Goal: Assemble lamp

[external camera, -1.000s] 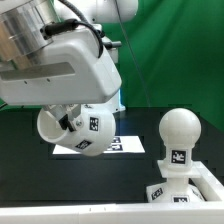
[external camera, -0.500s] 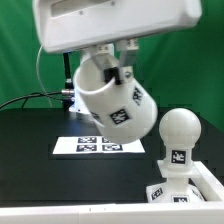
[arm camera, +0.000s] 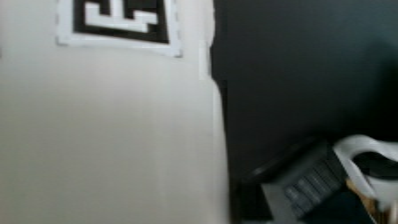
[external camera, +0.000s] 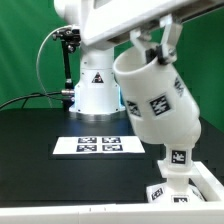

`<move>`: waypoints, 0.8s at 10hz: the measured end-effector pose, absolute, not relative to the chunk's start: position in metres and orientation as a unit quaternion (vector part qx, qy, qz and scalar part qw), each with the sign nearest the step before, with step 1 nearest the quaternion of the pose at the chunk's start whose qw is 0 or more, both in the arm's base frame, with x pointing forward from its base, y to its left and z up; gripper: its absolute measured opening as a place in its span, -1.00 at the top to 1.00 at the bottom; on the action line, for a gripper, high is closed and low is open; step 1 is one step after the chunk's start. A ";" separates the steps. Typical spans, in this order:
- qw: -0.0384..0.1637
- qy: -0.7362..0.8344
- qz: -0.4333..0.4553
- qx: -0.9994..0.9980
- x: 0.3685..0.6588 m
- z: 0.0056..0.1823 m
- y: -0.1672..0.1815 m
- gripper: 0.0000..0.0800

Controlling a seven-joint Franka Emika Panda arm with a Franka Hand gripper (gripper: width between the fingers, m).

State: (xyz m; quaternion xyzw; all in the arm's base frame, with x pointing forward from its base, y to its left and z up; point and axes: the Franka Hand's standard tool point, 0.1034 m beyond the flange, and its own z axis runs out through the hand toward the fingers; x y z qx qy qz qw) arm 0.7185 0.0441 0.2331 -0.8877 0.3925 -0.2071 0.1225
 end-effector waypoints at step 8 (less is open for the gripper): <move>0.109 0.335 -0.166 -0.921 0.695 0.250 0.067 0.88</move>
Offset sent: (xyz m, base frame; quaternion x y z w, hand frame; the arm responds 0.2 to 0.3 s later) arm -0.0337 0.0028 -0.0170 -0.0748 0.0056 -0.0891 0.9932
